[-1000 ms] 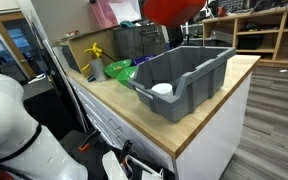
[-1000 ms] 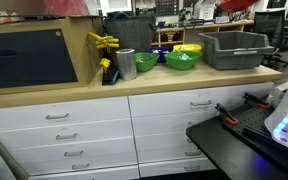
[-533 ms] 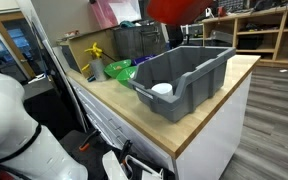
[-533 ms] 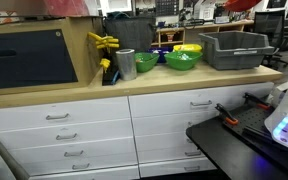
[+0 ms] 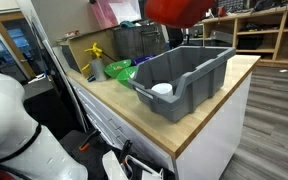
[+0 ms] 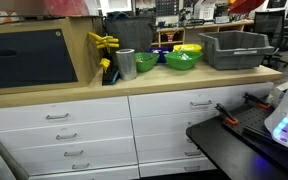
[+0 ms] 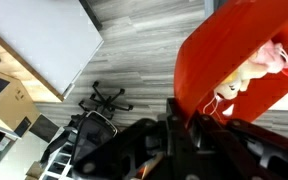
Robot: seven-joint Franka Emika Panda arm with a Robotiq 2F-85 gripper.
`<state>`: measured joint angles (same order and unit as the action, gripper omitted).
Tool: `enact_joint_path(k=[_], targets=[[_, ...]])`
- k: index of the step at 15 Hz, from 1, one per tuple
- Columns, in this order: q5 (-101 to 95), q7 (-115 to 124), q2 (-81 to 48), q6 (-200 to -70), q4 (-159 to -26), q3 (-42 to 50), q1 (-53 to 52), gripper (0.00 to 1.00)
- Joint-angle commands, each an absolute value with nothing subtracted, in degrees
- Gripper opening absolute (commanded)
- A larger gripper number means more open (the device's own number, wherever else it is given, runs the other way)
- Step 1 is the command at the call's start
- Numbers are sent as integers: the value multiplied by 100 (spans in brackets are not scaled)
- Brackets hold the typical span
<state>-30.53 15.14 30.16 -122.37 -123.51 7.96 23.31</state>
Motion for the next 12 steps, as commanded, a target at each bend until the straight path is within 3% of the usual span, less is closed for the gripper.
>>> enact_joint_path(k=[1,12], targets=[[-3560,1582,2984,-12289,-12256,636,2352,3],[-4745,1665,2984,-12314,-12305,485,1911,3]])
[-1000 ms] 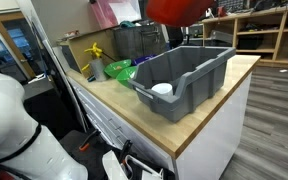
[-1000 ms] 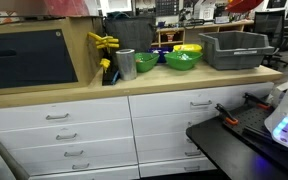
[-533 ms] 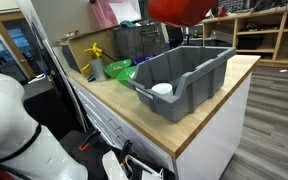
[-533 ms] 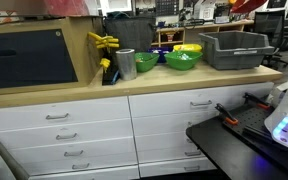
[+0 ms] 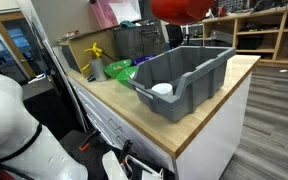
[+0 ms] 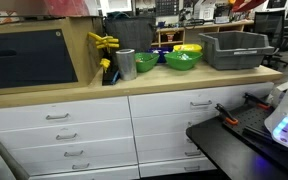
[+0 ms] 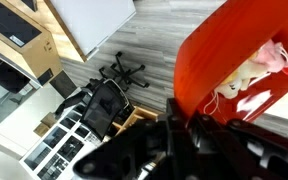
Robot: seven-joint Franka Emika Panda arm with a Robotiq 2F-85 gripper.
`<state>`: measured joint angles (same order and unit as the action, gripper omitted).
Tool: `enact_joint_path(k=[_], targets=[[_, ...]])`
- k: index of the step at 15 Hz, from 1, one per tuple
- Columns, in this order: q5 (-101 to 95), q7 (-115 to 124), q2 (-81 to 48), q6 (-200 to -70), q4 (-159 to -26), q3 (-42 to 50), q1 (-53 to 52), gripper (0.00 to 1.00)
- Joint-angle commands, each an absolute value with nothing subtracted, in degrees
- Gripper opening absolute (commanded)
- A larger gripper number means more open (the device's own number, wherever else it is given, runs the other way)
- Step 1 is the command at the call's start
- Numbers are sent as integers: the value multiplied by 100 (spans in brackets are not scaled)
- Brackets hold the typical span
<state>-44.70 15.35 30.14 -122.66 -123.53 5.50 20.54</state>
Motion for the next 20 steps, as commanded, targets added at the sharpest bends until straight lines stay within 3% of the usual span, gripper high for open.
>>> enact_joint_path(k=[1,20], targets=[[-4803,1679,2965,-12321,-12311,468,1851,3],[-6522,1767,2567,-12261,-12364,489,1383,3]])
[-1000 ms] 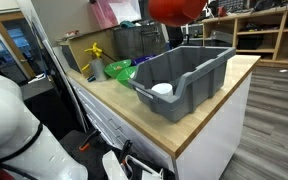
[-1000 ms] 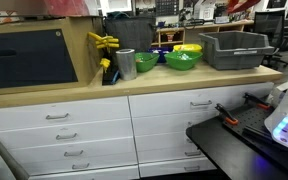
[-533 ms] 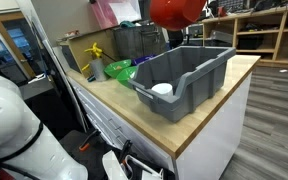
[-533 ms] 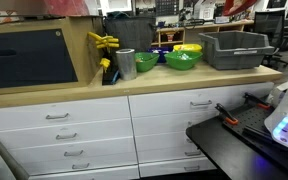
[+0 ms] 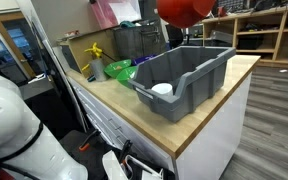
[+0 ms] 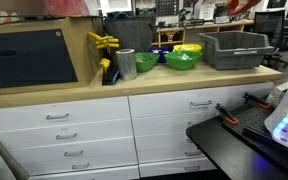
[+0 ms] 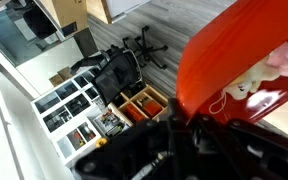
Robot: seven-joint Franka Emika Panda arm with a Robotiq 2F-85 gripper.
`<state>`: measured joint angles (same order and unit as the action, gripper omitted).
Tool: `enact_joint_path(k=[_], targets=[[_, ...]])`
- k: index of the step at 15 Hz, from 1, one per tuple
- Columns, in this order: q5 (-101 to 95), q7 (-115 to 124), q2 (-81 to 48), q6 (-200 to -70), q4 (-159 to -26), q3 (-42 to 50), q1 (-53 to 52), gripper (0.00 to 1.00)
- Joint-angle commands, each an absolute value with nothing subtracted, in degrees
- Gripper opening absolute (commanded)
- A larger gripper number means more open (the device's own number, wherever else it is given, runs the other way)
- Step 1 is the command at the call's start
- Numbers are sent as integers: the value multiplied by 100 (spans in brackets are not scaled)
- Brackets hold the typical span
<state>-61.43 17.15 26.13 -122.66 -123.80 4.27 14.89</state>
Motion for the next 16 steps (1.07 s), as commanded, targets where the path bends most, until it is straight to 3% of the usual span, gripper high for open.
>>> enact_joint_path(k=[1,16], targets=[[-6607,1769,2550,-12258,-12365,502,1354,3],[-7330,1750,2467,-12229,-12591,545,834,3]])
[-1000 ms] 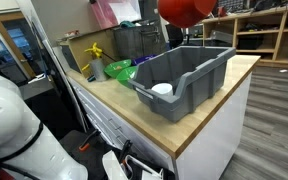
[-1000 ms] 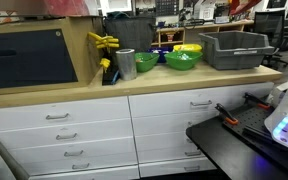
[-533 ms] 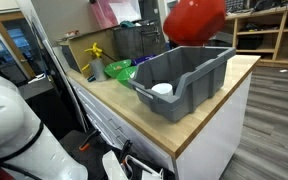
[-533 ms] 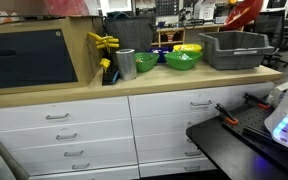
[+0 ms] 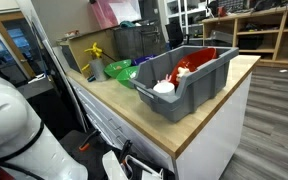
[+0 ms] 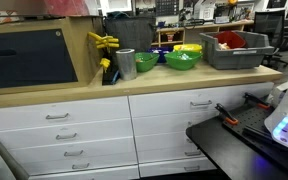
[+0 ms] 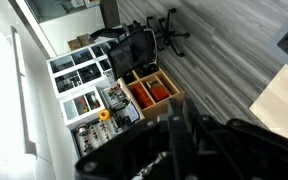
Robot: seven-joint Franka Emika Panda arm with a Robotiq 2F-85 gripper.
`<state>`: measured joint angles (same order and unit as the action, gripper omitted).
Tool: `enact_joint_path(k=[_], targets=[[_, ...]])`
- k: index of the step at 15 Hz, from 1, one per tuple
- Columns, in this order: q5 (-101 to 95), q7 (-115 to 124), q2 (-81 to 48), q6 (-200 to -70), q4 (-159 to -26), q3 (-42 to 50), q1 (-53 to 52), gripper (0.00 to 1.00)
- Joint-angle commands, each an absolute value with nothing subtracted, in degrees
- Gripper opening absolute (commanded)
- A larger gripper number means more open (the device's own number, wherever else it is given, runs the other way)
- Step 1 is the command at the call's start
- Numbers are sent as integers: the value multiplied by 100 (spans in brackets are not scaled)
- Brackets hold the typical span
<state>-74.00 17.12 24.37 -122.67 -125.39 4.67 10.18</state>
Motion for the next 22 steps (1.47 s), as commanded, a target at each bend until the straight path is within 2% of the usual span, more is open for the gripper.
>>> enact_joint_path(k=[1,5,6,15,16,22], targets=[[-7222,1771,2481,-12207,-12620,544,793,3],[-6296,1836,2555,-12043,-12767,502,633,3],[-5914,1816,2577,-11993,-12816,509,589,31],[-3632,1733,2631,-11921,-12850,468,700,96],[-3369,1639,2631,-11894,-12827,494,707,100],[-2663,1667,2588,-12025,-12828,366,944,100]])
